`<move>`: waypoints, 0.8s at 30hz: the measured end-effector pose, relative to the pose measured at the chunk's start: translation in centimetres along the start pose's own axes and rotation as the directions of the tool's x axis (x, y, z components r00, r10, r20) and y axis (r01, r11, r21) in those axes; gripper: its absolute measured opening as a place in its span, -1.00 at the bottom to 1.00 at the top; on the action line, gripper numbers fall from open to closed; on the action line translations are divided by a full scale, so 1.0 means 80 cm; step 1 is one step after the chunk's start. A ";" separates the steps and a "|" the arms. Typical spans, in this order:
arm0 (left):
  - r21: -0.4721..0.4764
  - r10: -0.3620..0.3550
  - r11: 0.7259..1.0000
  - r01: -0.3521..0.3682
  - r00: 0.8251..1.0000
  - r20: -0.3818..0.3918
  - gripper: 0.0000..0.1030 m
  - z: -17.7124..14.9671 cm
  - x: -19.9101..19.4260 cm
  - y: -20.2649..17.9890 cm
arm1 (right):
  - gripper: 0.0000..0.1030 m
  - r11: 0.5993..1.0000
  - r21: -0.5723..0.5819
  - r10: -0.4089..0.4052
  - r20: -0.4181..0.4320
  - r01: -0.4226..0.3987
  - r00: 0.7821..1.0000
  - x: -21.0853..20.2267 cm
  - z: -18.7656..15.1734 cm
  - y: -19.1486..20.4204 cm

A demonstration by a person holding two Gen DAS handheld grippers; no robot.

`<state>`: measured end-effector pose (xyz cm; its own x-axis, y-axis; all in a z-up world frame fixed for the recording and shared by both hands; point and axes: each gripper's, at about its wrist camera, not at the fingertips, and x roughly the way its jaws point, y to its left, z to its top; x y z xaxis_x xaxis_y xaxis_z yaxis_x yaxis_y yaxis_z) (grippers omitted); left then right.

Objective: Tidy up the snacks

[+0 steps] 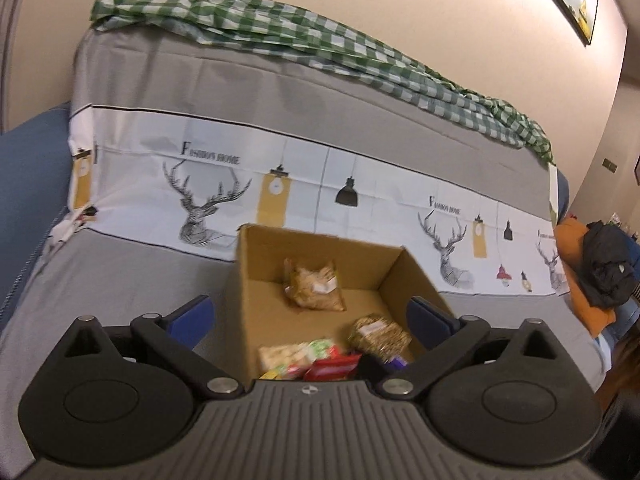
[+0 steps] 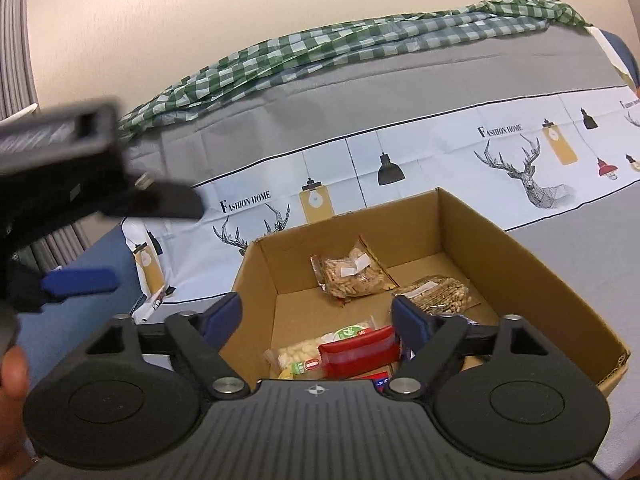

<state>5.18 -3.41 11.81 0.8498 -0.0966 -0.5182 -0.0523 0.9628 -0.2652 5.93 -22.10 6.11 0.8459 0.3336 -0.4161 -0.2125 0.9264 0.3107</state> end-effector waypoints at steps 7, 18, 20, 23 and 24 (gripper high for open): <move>0.060 0.040 0.997 -0.039 0.999 -0.013 0.99 -0.041 -0.045 0.016 | 0.98 0.998 -0.060 -0.028 0.026 0.030 0.999 -0.025 -0.002 0.002; 0.074 -0.007 0.997 0.015 0.995 -0.099 0.99 -0.092 -0.062 0.015 | 0.99 0.981 -0.148 -0.130 -0.033 0.124 0.991 -0.093 0.013 -0.014; 0.082 -0.024 0.996 0.035 0.992 -0.126 0.99 -0.108 -0.055 0.010 | 0.99 0.979 -0.148 -0.147 -0.039 0.140 0.988 -0.110 0.002 -0.021; 0.087 -0.001 0.996 0.010 0.995 -0.100 0.99 -0.138 -0.052 0.005 | 0.99 0.973 -0.125 -0.202 -0.057 0.194 0.978 -0.128 -0.017 -0.024; 0.102 0.008 0.995 0.001 0.996 -0.094 0.99 -0.147 -0.051 0.003 | 0.99 0.972 -0.129 -0.202 -0.050 0.195 0.978 -0.132 -0.020 -0.022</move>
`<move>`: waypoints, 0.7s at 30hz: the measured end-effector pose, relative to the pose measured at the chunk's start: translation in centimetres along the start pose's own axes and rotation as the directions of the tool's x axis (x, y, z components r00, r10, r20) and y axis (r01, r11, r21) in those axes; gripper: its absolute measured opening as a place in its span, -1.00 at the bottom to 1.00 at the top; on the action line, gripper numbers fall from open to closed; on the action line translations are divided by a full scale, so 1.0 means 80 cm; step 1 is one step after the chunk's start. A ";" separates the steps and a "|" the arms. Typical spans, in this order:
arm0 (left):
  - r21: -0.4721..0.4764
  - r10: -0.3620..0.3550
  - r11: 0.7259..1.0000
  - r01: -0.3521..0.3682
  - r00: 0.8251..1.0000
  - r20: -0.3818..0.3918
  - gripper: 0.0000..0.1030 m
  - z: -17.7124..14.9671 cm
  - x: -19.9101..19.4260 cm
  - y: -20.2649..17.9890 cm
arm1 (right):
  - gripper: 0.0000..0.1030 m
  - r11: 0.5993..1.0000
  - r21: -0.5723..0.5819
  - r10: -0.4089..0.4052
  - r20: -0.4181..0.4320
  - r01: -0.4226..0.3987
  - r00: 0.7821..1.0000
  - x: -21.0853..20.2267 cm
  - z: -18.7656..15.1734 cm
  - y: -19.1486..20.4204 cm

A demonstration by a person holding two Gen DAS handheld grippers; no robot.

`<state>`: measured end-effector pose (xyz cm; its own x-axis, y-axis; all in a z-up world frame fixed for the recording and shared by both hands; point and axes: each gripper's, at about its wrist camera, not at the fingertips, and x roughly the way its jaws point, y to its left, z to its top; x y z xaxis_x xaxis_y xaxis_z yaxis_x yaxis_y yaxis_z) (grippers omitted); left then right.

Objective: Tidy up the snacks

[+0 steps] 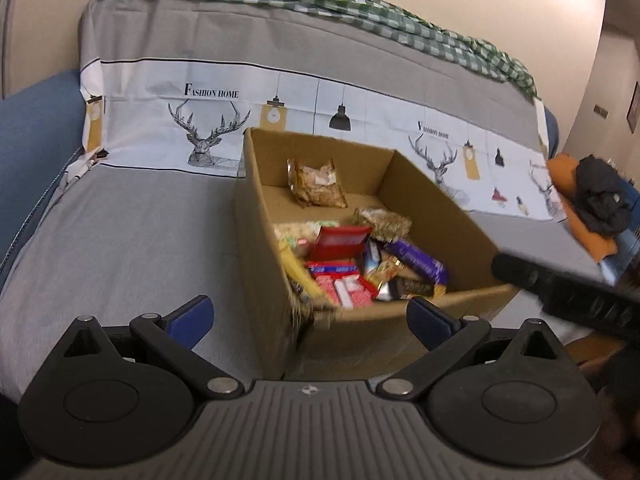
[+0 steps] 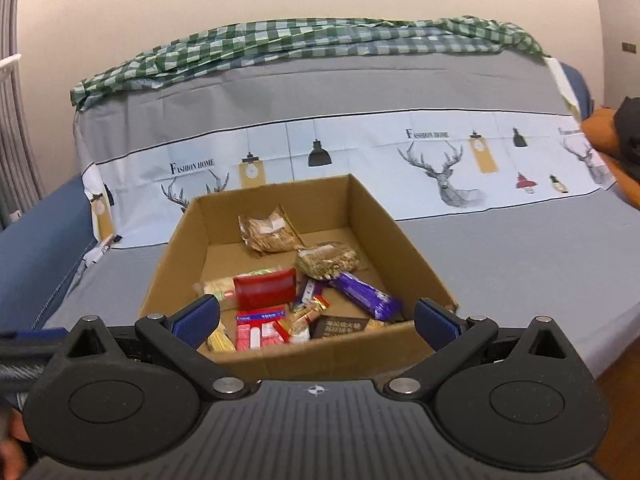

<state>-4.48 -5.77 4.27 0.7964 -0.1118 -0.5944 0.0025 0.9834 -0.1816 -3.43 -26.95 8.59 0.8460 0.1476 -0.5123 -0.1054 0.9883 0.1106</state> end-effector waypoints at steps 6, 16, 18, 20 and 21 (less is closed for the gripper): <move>0.034 0.025 0.999 -0.025 1.000 0.003 0.99 -0.016 0.015 0.005 | 0.99 0.998 -0.056 0.014 -0.030 -0.015 0.999 0.011 -0.021 0.009; -0.036 0.068 0.997 -0.068 0.998 -0.013 0.99 -0.006 0.027 0.050 | 0.99 0.996 -0.086 -0.004 -0.032 0.001 0.999 0.039 -0.026 0.034; -0.037 0.073 0.997 -0.073 0.997 -0.006 0.99 -0.004 0.026 0.049 | 0.99 0.994 -0.109 -0.005 -0.030 0.002 1.000 0.041 -0.027 0.040; -0.035 0.073 0.997 -0.073 0.997 -0.003 0.99 -0.004 0.026 0.047 | 0.99 0.992 -0.128 -0.012 -0.030 0.009 0.999 0.042 -0.029 0.043; -0.036 0.068 0.997 -0.068 0.998 -0.003 0.99 -0.004 0.026 0.047 | 0.99 0.991 -0.130 -0.015 -0.028 0.012 0.999 0.042 -0.030 0.043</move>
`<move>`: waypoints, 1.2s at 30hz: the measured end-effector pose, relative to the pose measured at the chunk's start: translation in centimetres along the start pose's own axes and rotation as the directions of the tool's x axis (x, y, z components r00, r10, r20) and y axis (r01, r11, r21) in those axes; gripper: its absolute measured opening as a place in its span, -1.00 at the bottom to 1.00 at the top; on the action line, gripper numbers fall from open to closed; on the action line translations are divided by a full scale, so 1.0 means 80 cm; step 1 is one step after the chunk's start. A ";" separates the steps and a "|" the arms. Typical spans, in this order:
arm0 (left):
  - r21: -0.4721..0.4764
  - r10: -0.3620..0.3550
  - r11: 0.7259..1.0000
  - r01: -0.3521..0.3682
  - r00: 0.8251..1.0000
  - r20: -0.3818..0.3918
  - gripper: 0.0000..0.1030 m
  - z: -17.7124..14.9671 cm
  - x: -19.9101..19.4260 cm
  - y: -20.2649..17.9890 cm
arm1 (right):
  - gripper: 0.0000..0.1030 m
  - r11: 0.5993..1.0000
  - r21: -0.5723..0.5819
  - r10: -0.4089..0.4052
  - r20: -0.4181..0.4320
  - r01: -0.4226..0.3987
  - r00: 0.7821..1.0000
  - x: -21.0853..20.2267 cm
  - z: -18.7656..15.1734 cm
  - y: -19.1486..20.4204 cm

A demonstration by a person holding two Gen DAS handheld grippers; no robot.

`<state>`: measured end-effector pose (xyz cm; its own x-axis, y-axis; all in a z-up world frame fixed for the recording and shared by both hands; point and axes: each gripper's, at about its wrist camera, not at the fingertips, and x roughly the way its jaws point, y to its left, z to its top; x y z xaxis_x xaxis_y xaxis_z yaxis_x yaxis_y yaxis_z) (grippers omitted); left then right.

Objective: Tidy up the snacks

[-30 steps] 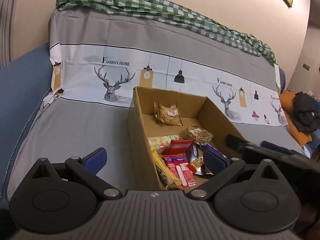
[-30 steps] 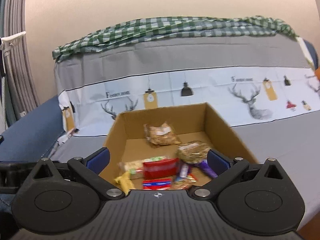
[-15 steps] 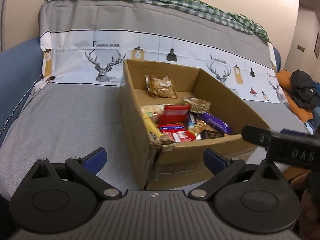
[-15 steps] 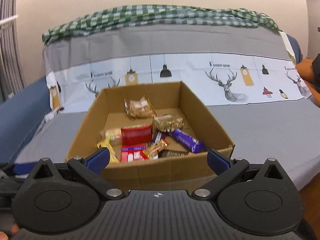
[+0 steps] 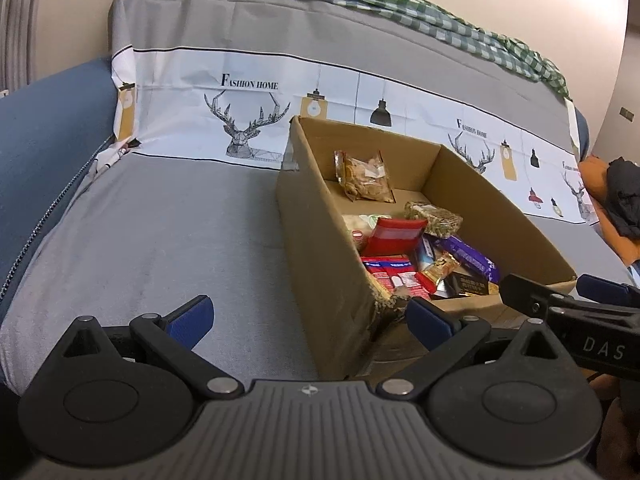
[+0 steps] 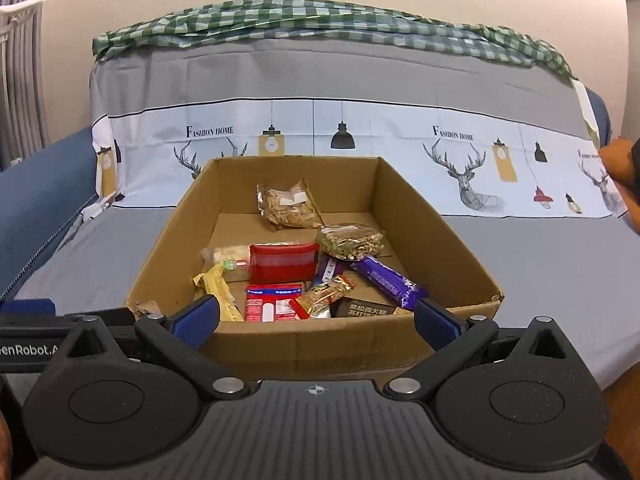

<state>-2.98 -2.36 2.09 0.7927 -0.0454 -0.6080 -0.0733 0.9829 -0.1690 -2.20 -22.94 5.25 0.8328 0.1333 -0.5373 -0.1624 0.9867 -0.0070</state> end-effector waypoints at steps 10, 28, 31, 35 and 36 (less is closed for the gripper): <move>0.030 -0.039 0.999 0.039 0.999 0.030 0.99 -0.003 -0.004 -0.017 | 0.99 0.999 0.039 -0.027 0.002 0.027 1.000 0.003 0.000 -0.012; 0.066 -0.073 0.995 0.069 0.995 0.062 0.99 -0.004 -0.008 -0.023 | 0.99 0.998 0.045 -0.033 -0.005 0.034 0.999 0.005 0.000 -0.019; 0.065 -0.072 0.996 0.068 0.995 0.062 0.99 -0.004 -0.008 -0.024 | 0.99 0.998 0.042 -0.036 -0.008 0.036 0.999 0.005 0.000 -0.018; 0.070 -0.077 0.995 0.072 0.995 0.066 0.99 -0.005 -0.008 -0.024 | 0.99 0.999 0.041 -0.035 -0.008 0.035 0.999 0.005 0.000 -0.018; 0.072 -0.079 0.995 0.074 0.995 0.068 0.99 -0.005 -0.008 -0.024 | 0.99 0.999 0.041 -0.035 -0.008 0.036 0.999 0.005 0.000 -0.018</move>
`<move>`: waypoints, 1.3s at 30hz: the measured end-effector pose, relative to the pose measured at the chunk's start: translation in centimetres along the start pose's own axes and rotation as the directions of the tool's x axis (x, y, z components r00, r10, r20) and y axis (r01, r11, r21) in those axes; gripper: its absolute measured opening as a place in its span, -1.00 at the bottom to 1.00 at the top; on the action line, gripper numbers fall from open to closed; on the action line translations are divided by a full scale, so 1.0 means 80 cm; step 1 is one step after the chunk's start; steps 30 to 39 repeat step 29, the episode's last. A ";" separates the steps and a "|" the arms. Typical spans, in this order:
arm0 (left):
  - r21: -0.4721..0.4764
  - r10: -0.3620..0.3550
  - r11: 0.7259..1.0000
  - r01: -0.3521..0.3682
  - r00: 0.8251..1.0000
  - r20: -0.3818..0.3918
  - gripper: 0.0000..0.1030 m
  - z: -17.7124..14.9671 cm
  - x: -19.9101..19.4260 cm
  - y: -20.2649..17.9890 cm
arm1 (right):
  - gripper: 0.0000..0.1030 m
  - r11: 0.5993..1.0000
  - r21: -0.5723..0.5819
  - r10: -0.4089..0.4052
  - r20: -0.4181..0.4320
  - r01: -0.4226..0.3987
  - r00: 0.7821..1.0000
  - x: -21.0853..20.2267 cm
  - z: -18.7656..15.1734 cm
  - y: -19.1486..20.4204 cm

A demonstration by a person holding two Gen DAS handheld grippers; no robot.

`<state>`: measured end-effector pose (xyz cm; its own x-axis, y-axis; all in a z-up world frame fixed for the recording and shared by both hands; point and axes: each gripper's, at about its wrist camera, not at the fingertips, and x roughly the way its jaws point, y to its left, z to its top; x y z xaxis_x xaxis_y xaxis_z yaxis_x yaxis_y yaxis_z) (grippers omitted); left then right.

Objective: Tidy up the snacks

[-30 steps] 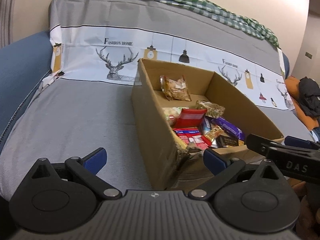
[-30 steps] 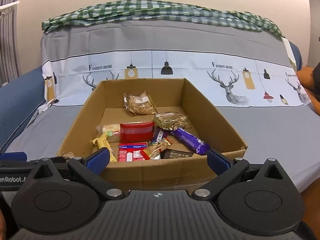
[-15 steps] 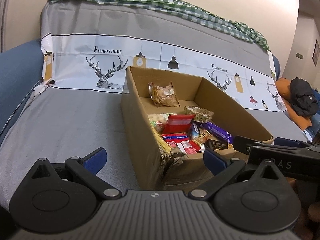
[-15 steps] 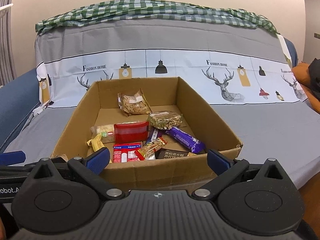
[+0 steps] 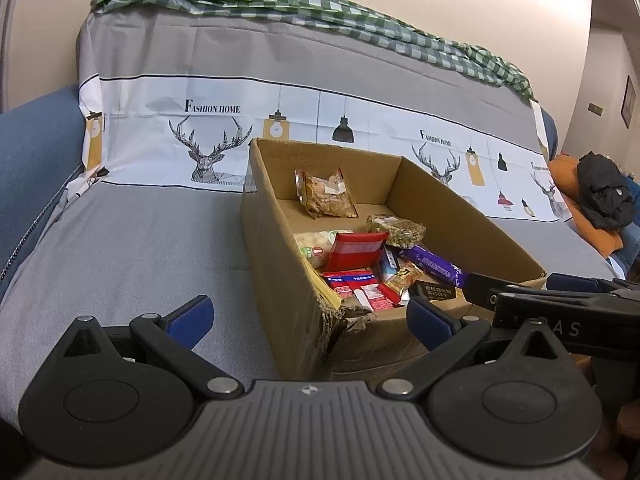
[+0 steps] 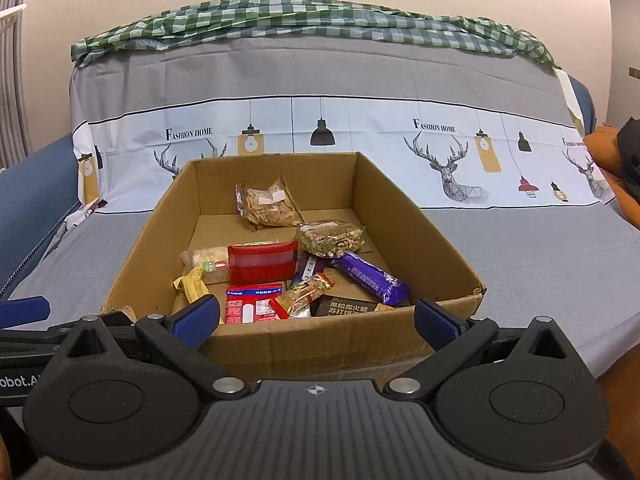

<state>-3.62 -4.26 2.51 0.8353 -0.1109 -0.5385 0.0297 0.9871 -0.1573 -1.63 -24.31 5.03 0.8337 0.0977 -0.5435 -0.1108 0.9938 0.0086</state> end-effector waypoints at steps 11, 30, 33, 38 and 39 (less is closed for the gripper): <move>0.005 -0.015 1.000 0.015 1.000 0.006 0.99 -0.003 0.001 0.001 | 0.99 1.000 0.000 -0.001 -0.003 0.001 1.000 0.001 0.000 -0.001; 0.000 -0.058 0.998 0.058 0.998 0.014 0.99 0.002 0.001 -0.001 | 0.99 1.000 0.029 -0.003 -0.028 0.004 1.000 0.007 0.002 -0.003; 0.000 -0.058 0.998 0.058 0.998 0.014 0.99 0.002 0.001 -0.001 | 0.99 1.000 0.029 -0.003 -0.028 0.004 1.000 0.007 0.002 -0.003; 0.000 -0.058 0.998 0.058 0.998 0.014 0.99 0.002 0.001 -0.001 | 0.99 1.000 0.029 -0.003 -0.028 0.004 1.000 0.007 0.002 -0.003; 0.000 -0.058 0.998 0.058 0.998 0.014 0.99 0.002 0.001 -0.001 | 0.99 1.000 0.029 -0.003 -0.028 0.004 1.000 0.007 0.002 -0.003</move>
